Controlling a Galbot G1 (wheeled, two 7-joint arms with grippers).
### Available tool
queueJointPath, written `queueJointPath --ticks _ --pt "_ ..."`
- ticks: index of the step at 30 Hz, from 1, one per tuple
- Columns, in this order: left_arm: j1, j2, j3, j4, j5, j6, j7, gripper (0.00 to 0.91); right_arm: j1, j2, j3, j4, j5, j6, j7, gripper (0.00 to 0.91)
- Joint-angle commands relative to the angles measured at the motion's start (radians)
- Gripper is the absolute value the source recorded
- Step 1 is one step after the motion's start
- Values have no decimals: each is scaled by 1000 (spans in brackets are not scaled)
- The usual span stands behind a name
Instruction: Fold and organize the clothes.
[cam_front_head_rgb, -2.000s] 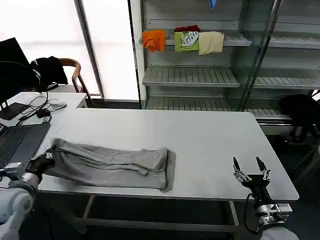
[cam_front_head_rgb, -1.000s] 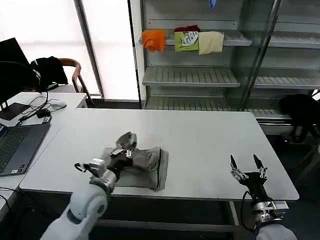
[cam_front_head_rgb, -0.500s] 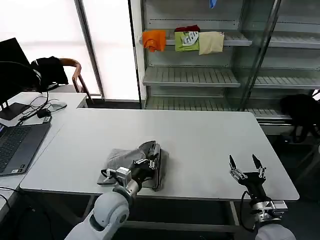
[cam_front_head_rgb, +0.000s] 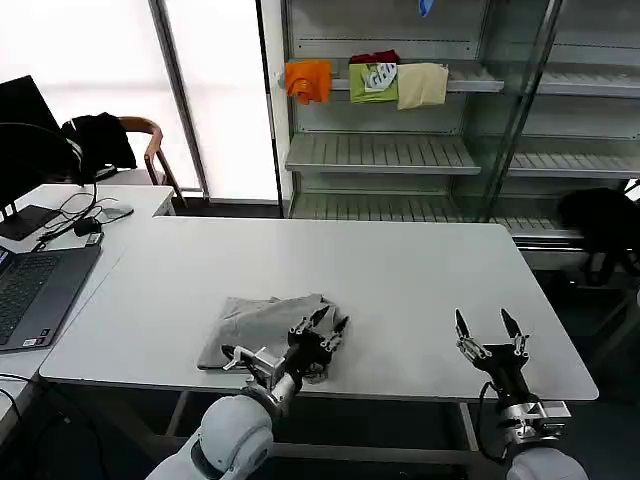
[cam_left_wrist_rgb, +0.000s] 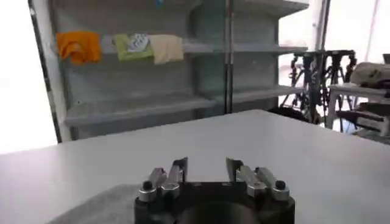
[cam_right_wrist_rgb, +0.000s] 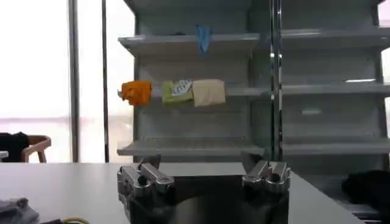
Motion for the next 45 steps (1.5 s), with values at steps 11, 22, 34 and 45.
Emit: queueJointPath --ticks 11,22,34,45 --pt "142 236 -531 25 -118 -3 19 907 -4 -7 4 2 4 3 -1 907" --pt "61 171 -517 212 -217 55 -42 907 -9 -10 11 11 1 1 -2 907" --pt "87 78 -443 204 -195 74 -54 907 5 -8 -4 -2 -5 1 -4 907" --pt "105 31 -426 176 -239 93 -58 907 3 -9 -9 -10 -6 2 -4 907"
